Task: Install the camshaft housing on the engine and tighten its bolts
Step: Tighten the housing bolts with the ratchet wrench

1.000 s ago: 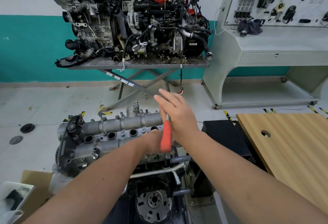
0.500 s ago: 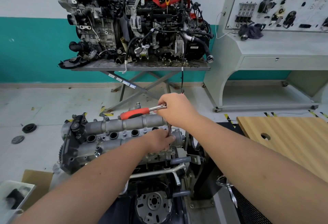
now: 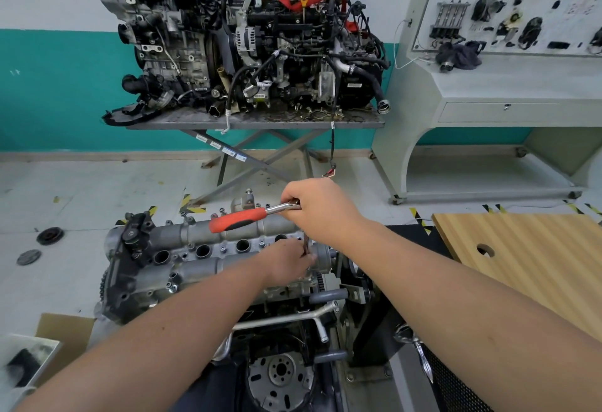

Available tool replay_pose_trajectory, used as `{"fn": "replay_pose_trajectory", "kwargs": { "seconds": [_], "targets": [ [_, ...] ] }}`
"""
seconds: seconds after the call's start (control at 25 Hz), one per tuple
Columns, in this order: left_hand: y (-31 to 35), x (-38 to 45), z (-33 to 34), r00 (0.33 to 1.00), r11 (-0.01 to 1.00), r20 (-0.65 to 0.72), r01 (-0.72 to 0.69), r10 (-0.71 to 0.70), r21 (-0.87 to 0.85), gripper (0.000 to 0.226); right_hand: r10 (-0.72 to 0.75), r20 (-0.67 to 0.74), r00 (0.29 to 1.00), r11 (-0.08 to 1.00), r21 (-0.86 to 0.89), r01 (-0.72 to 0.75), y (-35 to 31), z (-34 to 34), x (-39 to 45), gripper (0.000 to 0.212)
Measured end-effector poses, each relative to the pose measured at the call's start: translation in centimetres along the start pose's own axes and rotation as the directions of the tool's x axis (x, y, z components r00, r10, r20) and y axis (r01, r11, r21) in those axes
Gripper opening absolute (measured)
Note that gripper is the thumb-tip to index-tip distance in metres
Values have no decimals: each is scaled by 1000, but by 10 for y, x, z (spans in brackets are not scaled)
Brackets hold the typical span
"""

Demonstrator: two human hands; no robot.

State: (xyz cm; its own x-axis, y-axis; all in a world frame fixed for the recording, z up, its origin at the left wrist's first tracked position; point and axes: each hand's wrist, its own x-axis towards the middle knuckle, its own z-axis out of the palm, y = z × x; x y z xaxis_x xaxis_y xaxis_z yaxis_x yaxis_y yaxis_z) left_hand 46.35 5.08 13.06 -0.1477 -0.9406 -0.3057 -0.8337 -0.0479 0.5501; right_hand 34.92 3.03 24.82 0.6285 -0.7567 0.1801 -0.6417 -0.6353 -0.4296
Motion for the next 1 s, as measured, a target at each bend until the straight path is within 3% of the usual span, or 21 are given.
{"fn": "replay_pose_trajectory", "kwargs": {
  "seconds": [0.2,0.32,0.4,0.48,0.64,1.0],
  "targets": [
    [6,-10,1,1000,1000,-6,12,-12,2,39,-88,-10,996,996,-13,88,1,1,-2,9],
    [34,-5,-30,991,987,-132,-56,36,-150,29,-169,-207,964,983,35,180,-15,-27,20,4],
    [48,-2,-61,985,978,-152,-113,87,-172,27,-237,-241,941,971,-23,238,-32,-49,37,2],
    [47,-5,-80,988,987,-137,-84,66,-134,30,-231,-215,949,973,-35,229,-37,-56,43,4],
    [15,-27,-67,992,992,-71,112,-108,50,39,-115,-103,988,992,31,119,-27,-33,36,9],
    [-35,-51,-59,973,973,-33,229,-230,-18,37,-127,-25,992,985,115,129,-53,10,42,9]
  ]
}}
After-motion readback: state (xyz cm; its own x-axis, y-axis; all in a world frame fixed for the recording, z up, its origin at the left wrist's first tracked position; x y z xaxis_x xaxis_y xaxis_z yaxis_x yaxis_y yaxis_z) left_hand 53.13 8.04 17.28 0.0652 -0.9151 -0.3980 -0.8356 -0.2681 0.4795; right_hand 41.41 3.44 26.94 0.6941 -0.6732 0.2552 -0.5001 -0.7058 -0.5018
